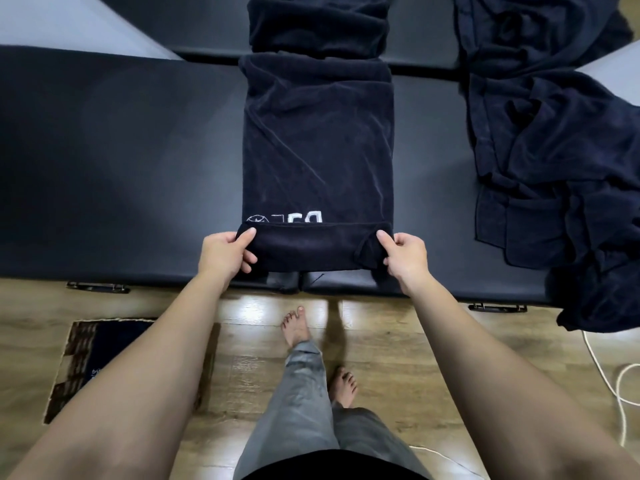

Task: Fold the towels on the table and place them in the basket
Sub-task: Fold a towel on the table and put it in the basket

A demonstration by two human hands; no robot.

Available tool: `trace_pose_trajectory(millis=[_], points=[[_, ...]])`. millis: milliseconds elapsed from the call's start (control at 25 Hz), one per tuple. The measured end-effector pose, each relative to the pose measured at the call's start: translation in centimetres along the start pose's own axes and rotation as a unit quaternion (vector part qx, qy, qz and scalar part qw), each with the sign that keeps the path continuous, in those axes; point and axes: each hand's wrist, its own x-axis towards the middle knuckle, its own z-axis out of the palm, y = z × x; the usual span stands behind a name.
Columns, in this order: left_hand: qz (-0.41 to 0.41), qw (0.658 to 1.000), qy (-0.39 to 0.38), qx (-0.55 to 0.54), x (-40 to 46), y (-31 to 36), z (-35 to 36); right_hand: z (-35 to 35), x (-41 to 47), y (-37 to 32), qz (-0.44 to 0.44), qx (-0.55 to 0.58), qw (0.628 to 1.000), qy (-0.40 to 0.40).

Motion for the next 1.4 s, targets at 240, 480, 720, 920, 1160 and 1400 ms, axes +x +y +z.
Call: trace_pose_trajectory(millis=[240,480,720,920,1160,1400], points=[[0.039,0.999,0.025,-0.010,-0.7,-1.3,1.3,1.4,0.0,0.3,-0.089,-0.072,0.989,0.089],[0.351,0.884,0.028,0.307,-1.4,-4.0,1.5,0.6,-0.9,2.1,-0.378,-0.267,0.880,0.103],[0.349,0.804,-0.067,0.477,-0.8,-5.7,1.4,-0.5,-0.7,4.9,-0.403,-0.545,0.735,-0.034],[0.413,0.791,-0.030,0.450,1.3,-5.5,0.8,-0.3,0.9,4.0,-0.403,-0.554,0.727,-0.031],[0.312,0.890,0.033,0.331,1.7,-2.1,0.7,-0.9,1.5,1.1,-0.383,-0.412,0.825,-0.056],[0.200,0.893,0.006,0.404,1.5,-0.1,1.2,0.7,2.1,-0.4,-0.289,-0.492,0.818,-0.067]])
